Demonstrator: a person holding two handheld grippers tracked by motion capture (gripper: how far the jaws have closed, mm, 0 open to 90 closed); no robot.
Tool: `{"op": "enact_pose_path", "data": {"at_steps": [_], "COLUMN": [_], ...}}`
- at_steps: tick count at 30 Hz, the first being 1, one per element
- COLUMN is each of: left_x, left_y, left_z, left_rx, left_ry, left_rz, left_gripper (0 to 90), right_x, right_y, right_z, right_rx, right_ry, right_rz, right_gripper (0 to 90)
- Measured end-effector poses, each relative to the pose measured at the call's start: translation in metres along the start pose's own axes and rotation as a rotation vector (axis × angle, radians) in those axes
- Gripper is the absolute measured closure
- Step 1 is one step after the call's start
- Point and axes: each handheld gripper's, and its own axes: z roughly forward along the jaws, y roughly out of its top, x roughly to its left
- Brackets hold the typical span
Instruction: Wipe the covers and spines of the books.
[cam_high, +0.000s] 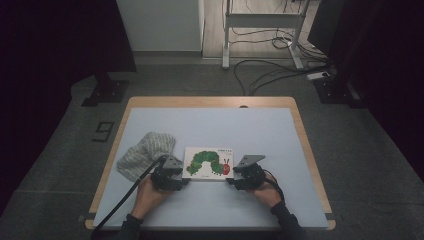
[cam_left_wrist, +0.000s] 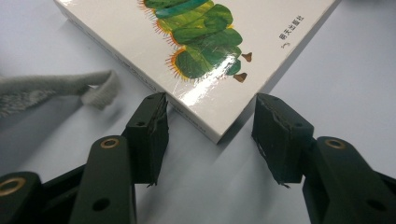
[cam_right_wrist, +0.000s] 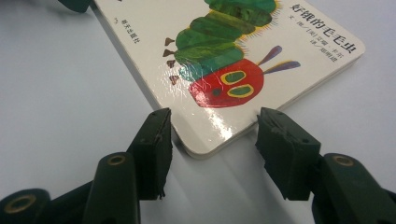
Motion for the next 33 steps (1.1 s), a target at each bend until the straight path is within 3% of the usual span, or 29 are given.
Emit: {"op": "enact_pose_path", "data": {"at_steps": [11, 14, 22, 27, 33], "left_x": [0.003, 0.003, 0.000, -0.005, -0.009], "left_y": [0.001, 0.001, 0.002, 0.002, -0.002], "left_z": [0.002, 0.003, -0.007, -0.021, -0.038], "left_rx": [-0.016, -0.020, -0.024, -0.033, -0.041], "left_ry": [0.003, 0.006, 0.003, 0.011, 0.042], "left_rz": [-0.012, -0.023, -0.028, -0.006, 0.003], "left_gripper": [45.3, 38.8, 15.7, 9.5, 4.9], "right_x": [-0.006, -0.005, -0.002, -0.002, 0.000], "right_y": [0.002, 0.002, 0.005, 0.009, 0.009], "right_z": [0.003, 0.003, 0.000, -0.012, -0.028], "right_rx": [-0.010, -0.012, -0.003, -0.009, -0.011], "right_ry": [-0.005, -0.008, -0.020, -0.024, -0.045], "right_rz": [0.014, 0.017, 0.006, 0.006, -0.001], "right_gripper": [46.3, 45.4, 24.8, 13.4, 7.9]}}
